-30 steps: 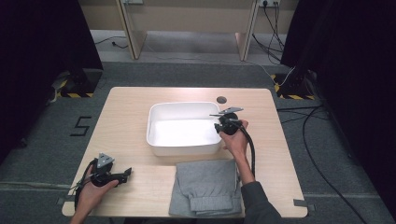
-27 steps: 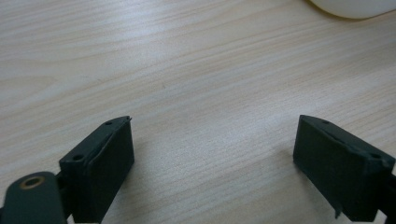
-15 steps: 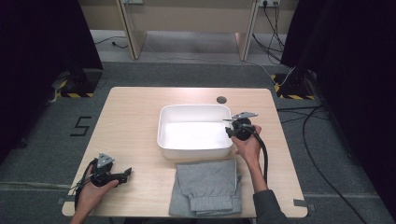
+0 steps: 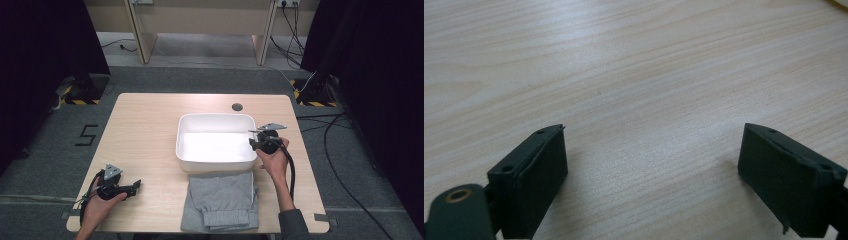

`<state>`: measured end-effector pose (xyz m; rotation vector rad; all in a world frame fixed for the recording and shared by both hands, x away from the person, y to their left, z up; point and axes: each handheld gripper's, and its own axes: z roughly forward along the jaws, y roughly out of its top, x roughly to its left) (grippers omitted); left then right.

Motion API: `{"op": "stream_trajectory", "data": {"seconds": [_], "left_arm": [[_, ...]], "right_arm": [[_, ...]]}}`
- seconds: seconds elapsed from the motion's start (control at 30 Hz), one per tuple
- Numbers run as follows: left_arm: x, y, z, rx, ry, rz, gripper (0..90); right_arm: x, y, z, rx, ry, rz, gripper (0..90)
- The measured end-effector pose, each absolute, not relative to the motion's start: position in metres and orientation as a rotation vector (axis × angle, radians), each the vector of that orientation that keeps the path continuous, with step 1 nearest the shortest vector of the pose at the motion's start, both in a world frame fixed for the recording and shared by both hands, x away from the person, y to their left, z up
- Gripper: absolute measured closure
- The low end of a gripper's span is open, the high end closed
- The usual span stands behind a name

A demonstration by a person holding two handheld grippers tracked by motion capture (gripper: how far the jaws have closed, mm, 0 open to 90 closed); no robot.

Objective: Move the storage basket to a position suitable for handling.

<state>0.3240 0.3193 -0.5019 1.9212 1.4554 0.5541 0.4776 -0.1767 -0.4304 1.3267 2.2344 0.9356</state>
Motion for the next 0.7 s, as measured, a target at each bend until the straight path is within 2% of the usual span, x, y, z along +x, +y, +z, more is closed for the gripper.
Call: {"op": "stream_trajectory", "data": {"seconds": [0.53,0.6,0.7], "left_arm": [[0.324,0.319,-0.502,1.921,1.455,0.553,11.6],[0.324,0.319,-0.502,1.921,1.456,0.554,11.6],[0.324,0.319,-0.502,1.921,1.456,0.554,11.6]], "right_arm": [[0.477,-0.177,-0.431,1.349,2.201,0.964,68.7],[0.477,-0.181,-0.43,1.382,2.175,1.001,54.0],[0.471,-0.192,-0.419,1.4,2.106,1.126,45.4]]}}
